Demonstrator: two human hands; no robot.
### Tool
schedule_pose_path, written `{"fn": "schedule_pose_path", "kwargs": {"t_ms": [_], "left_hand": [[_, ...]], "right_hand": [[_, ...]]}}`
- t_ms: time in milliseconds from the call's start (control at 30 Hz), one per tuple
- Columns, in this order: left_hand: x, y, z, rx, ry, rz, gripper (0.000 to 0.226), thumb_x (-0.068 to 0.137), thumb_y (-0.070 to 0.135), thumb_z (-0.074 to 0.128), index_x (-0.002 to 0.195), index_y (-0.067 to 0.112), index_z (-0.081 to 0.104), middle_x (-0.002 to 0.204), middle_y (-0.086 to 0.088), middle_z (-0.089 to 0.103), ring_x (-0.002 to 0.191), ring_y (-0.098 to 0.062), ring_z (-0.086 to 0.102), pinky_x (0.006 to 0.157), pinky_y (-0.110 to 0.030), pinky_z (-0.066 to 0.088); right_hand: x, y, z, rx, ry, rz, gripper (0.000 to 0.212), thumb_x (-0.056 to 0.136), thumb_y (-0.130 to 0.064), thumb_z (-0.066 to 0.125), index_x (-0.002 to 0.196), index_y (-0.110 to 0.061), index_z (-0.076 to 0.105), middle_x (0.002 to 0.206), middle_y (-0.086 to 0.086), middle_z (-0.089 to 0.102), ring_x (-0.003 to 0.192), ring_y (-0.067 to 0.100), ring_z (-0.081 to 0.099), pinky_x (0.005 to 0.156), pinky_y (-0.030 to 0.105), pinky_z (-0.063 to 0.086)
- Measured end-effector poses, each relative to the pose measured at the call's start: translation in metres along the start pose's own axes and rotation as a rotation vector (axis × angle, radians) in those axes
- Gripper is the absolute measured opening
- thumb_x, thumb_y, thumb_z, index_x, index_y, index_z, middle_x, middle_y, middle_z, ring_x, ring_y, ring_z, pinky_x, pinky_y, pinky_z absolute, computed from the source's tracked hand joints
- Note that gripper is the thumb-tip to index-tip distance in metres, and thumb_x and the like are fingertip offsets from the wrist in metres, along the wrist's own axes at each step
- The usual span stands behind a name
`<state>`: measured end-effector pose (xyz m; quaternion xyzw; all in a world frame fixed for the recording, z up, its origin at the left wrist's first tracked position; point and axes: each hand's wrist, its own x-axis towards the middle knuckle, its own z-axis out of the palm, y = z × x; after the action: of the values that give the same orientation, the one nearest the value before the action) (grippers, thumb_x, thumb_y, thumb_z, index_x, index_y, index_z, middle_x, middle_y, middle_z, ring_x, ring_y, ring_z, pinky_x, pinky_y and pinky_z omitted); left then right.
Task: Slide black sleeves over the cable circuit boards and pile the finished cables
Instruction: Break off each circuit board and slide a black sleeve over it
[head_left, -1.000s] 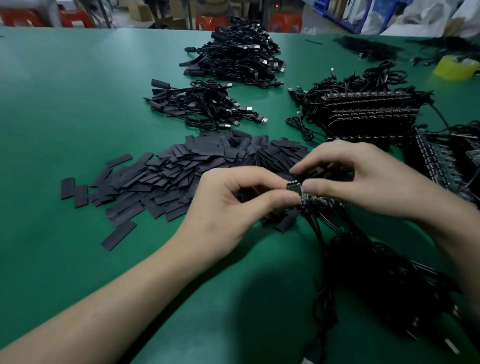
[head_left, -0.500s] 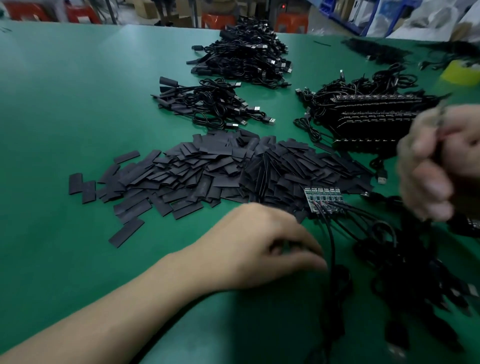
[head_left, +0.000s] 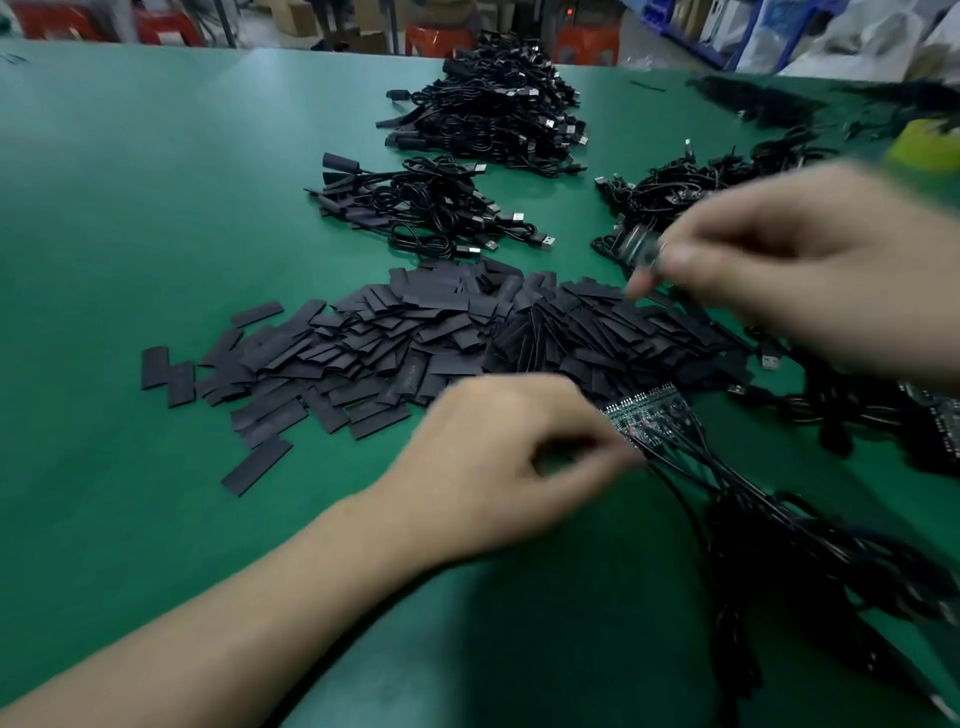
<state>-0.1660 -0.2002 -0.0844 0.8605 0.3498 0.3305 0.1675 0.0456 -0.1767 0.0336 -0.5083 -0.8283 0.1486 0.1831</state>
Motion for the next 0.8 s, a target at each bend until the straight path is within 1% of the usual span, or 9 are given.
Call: {"fn": "schedule_pose_path", "kwargs": {"t_ms": [33,100,167,267,400,500,633,700,800], "left_hand": [[0.001,-0.008,-0.005,0.063,0.095,-0.092,0.020,0.094,0.044,0.065,0.094,0.028,0.077,0.087,0.011,0.071,0.082,-0.008,0.065,0.075,-0.034,0.055],[0.001,-0.021,-0.013,0.215,0.210,-0.278,0.022,0.091,0.053,0.066,0.090,0.032,0.072,0.082,0.015,0.066,0.077,-0.006,0.061,0.071,-0.032,0.053],[0.003,-0.027,-0.017,0.321,0.214,-0.409,0.028,0.085,0.062,0.066,0.084,0.034,0.067,0.077,0.017,0.061,0.074,-0.004,0.058,0.063,-0.027,0.044],[0.007,-0.027,-0.016,0.381,0.182,-0.444,0.035,0.080,0.069,0.066,0.079,0.034,0.067,0.075,0.016,0.058,0.074,-0.007,0.059,0.060,-0.027,0.039],[0.009,-0.024,-0.013,0.392,0.148,-0.453,0.031,0.081,0.068,0.066,0.083,0.038,0.073,0.076,0.015,0.059,0.077,-0.009,0.060,0.063,-0.028,0.041],[0.010,-0.025,-0.013,0.301,0.093,-0.522,0.024,0.082,0.064,0.069,0.086,0.041,0.076,0.072,0.015,0.059,0.077,-0.009,0.058,0.066,-0.029,0.043],[0.009,-0.026,-0.015,0.227,0.085,-0.587,0.013,0.086,0.052,0.072,0.086,0.040,0.077,0.069,0.016,0.063,0.077,-0.009,0.060,0.067,-0.029,0.048],[0.006,-0.024,-0.015,0.272,0.107,-0.565,0.014,0.087,0.050,0.070,0.085,0.037,0.075,0.071,0.016,0.063,0.078,-0.012,0.061,0.068,-0.031,0.049],[0.001,-0.021,-0.017,0.403,0.144,-0.443,0.020,0.089,0.050,0.067,0.082,0.031,0.071,0.075,0.014,0.062,0.078,-0.017,0.062,0.062,-0.030,0.044]], "right_hand": [[0.005,-0.008,0.014,-0.035,-0.011,0.013,0.031,0.093,-0.056,0.051,0.089,-0.039,0.076,0.056,-0.021,0.058,0.051,-0.002,0.052,0.047,0.010,0.035],[0.001,-0.008,0.045,-0.142,-0.064,0.007,0.034,0.089,-0.054,0.047,0.089,-0.033,0.074,0.066,-0.020,0.064,0.068,-0.004,0.058,0.060,0.014,0.041],[0.003,-0.002,0.062,-0.181,-0.044,0.067,0.034,0.090,-0.052,0.044,0.093,-0.031,0.072,0.076,-0.015,0.067,0.077,0.004,0.061,0.074,0.032,0.050],[-0.002,0.001,0.080,-0.122,-0.055,0.075,0.035,0.093,-0.052,0.040,0.094,-0.033,0.069,0.081,-0.015,0.068,0.079,0.007,0.063,0.075,0.041,0.053],[-0.003,0.011,0.087,-0.004,0.031,0.139,0.033,0.091,-0.054,0.042,0.091,-0.035,0.069,0.073,-0.015,0.067,0.069,0.001,0.059,0.065,0.035,0.050],[-0.003,0.017,0.092,0.042,0.061,0.159,0.031,0.091,-0.052,0.047,0.088,-0.033,0.071,0.071,-0.008,0.068,0.067,0.005,0.057,0.058,0.029,0.043],[-0.002,0.022,0.096,0.142,0.095,0.165,0.027,0.093,-0.049,0.053,0.084,-0.029,0.070,0.068,-0.003,0.065,0.060,0.010,0.055,0.059,0.030,0.042],[-0.003,0.024,0.098,0.206,0.116,0.168,0.022,0.096,-0.043,0.061,0.081,-0.027,0.068,0.065,-0.002,0.060,0.055,0.007,0.049,0.055,0.024,0.037],[-0.004,0.026,0.099,0.271,0.136,0.167,0.018,0.095,-0.035,0.067,0.078,-0.029,0.065,0.055,-0.015,0.051,0.050,0.001,0.046,0.053,0.013,0.035]]}}
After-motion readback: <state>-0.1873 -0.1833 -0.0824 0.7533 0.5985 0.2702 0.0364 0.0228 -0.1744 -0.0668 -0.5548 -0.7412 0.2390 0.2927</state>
